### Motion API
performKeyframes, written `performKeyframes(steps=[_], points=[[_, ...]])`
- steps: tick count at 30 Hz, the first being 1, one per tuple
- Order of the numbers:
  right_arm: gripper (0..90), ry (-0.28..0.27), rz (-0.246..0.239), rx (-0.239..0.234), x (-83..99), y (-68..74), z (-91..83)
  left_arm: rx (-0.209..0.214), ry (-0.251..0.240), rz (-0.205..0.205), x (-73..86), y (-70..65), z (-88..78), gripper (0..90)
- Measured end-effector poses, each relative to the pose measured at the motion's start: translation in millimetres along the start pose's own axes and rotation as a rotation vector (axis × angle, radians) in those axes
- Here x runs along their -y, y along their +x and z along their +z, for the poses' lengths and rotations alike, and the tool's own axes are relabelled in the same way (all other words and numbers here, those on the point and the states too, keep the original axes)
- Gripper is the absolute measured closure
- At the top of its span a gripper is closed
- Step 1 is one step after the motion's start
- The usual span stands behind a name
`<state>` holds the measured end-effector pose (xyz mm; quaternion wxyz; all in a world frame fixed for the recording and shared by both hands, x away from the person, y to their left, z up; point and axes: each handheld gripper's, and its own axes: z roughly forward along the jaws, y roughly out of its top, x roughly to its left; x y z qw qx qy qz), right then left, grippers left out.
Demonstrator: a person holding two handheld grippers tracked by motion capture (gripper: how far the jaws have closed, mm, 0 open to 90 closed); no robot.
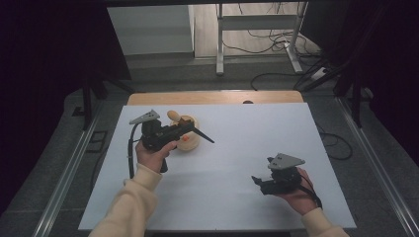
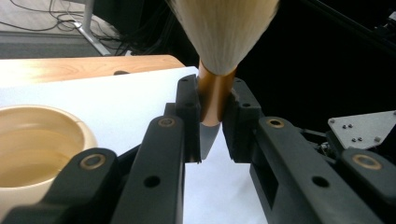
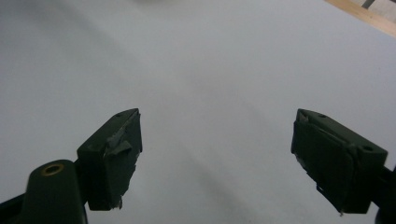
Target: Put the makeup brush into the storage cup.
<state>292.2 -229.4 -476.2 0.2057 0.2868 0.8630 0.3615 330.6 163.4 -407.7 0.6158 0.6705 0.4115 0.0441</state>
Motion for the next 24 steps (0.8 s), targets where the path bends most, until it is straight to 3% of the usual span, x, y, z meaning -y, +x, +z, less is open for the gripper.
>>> performKeyframes(steps=[14,24], points=[[15.0,0.021,0.035,-0.001,16.8,-12.4,-14.8,-0.031,0.006,-0.001,-2.8,7.5,-3.1,78.7],[15.0,0.031,0.056,0.020,27.5,-20.6,-22.8,-0.059,0.015,0.030,-17.2,9.3,-5.1,78.6]])
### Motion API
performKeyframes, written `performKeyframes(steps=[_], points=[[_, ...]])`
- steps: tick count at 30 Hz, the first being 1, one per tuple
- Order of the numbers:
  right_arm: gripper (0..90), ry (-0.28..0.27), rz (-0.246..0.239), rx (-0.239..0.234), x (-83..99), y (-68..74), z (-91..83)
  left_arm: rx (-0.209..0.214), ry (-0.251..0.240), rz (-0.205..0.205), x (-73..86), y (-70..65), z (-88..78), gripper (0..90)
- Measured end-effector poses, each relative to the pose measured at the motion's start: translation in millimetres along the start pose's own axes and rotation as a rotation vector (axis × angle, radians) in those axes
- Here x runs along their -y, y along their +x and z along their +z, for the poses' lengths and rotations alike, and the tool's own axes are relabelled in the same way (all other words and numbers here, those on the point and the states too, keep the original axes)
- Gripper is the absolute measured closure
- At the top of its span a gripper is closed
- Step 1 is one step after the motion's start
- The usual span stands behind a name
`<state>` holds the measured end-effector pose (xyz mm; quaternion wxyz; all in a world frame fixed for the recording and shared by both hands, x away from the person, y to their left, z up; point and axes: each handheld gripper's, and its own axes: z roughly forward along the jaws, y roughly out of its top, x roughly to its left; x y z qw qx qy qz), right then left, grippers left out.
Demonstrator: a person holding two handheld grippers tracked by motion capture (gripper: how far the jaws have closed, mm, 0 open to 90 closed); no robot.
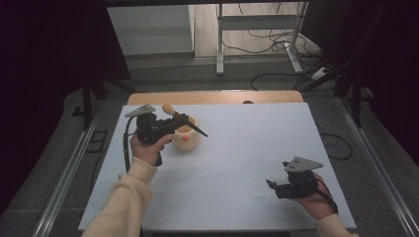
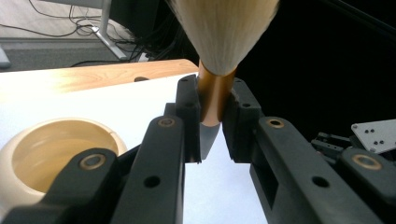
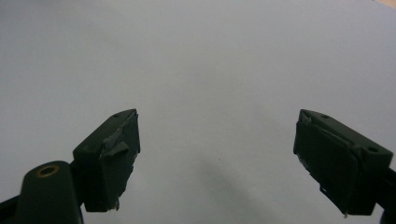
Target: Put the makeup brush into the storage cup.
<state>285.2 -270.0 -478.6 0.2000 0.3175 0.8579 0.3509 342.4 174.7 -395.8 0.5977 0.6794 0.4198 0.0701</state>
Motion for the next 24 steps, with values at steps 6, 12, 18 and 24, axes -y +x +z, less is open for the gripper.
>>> performKeyframes(steps=[6,12,18,24], points=[[15.0,-0.002,0.015,0.006,4.7,-4.7,-3.4,-0.019,0.001,0.009,-4.8,3.5,-2.4,78.6],[15.0,-0.009,0.012,0.013,4.8,-5.4,-3.8,-0.040,-0.003,-0.003,-8.7,10.2,-3.5,78.6],[15.1,-0.018,0.009,0.011,3.5,-3.6,-4.6,-0.059,0.000,0.000,-15.2,15.6,-3.1,78.7],[15.1,-0.017,0.011,0.014,3.9,-4.3,-5.1,-0.081,0.006,0.008,-21.0,21.5,-3.4,78.6]])
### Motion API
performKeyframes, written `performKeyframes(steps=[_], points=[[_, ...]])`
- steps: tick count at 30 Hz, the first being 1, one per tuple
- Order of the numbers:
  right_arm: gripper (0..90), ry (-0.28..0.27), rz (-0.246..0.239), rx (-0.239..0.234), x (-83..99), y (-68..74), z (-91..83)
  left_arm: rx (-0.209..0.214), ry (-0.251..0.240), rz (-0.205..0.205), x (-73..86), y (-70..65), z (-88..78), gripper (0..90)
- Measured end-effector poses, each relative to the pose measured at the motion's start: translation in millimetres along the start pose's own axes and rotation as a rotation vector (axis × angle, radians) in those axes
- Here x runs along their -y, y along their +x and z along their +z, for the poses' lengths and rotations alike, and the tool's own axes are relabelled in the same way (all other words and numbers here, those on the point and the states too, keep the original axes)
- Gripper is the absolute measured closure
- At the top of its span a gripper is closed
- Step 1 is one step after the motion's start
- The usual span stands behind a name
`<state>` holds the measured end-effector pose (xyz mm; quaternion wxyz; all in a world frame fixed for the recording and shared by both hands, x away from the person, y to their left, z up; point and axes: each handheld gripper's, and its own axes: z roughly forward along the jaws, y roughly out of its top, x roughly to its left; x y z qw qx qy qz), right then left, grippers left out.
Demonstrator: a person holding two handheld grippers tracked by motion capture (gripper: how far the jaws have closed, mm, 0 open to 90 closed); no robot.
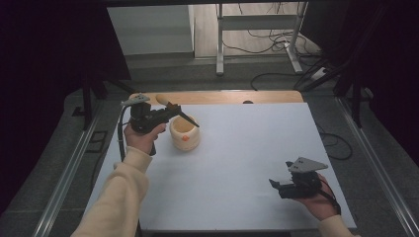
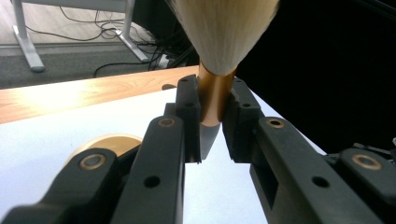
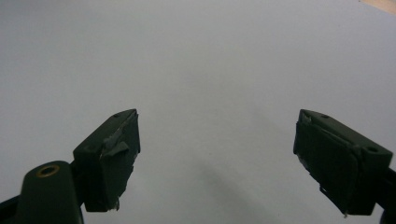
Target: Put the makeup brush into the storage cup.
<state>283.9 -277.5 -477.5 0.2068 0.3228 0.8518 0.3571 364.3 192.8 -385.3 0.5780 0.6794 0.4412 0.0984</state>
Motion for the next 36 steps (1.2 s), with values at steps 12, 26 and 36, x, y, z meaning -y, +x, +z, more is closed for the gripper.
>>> performKeyframes(steps=[12,26,36], points=[[15.1,0.006,-0.003,0.002,1.0,-0.6,0.2,-0.058,0.017,-0.005,-2.3,15.4,4.6,78.6],[15.1,0.014,-0.005,0.002,1.5,-0.2,1.2,-0.108,0.036,-0.006,-7.2,24.4,0.9,78.6],[15.1,0.019,-0.003,-0.005,1.8,-0.1,2.5,-0.142,0.061,-0.008,-5.9,32.6,4.1,78.6]])
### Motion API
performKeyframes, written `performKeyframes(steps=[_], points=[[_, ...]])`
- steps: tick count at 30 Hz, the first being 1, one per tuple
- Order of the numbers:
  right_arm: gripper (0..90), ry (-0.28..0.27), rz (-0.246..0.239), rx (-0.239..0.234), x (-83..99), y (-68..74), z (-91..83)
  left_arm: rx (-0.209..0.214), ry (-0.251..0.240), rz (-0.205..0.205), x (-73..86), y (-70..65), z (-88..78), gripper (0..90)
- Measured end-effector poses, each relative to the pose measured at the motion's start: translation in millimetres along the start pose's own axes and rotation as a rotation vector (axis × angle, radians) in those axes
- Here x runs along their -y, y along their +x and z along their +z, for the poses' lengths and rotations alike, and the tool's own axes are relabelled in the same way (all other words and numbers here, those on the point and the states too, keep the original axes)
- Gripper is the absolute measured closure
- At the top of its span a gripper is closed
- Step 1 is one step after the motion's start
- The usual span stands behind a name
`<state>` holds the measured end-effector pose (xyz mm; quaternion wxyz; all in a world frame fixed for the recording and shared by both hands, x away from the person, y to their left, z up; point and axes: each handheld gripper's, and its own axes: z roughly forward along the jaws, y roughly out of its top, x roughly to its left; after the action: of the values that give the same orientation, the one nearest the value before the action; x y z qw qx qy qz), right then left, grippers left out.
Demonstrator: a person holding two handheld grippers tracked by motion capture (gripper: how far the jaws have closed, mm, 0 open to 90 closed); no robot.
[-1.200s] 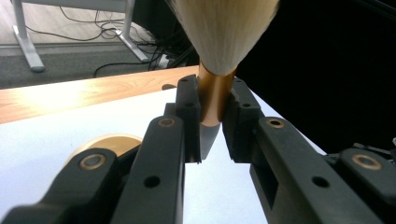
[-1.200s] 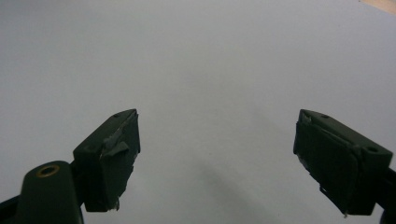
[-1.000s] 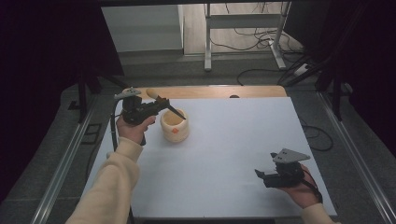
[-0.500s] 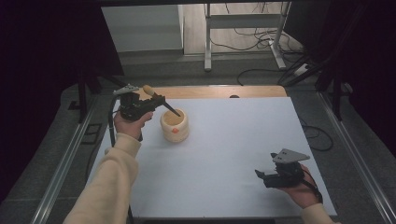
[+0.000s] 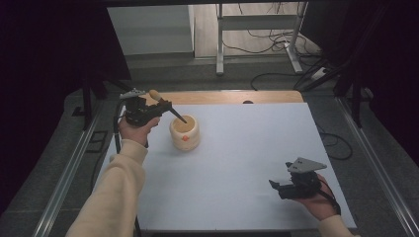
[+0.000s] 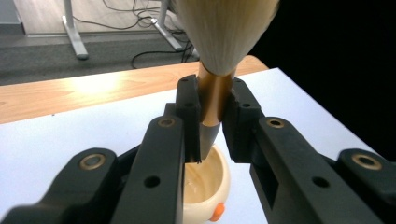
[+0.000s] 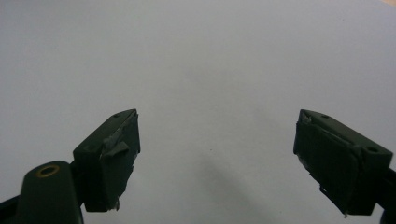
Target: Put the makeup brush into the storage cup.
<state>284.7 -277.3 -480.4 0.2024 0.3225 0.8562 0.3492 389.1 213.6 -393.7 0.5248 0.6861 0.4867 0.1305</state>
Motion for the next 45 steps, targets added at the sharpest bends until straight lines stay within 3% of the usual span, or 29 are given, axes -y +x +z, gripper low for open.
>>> performKeyframes(steps=[11,21,27,45], points=[[15.1,0.004,-0.004,-0.002,0.2,0.0,1.1,-0.028,0.046,0.013,5.7,5.8,7.0,78.5],[15.1,0.006,-0.004,-0.004,0.4,-0.4,2.1,-0.027,0.093,-0.006,19.9,9.8,25.7,78.5],[15.1,0.009,-0.007,-0.005,0.4,-0.6,2.5,-0.028,0.120,0.005,26.3,8.7,35.0,78.4],[14.9,0.023,-0.012,-0.008,0.9,0.0,3.8,-0.002,0.141,0.020,31.8,3.3,48.0,76.1]])
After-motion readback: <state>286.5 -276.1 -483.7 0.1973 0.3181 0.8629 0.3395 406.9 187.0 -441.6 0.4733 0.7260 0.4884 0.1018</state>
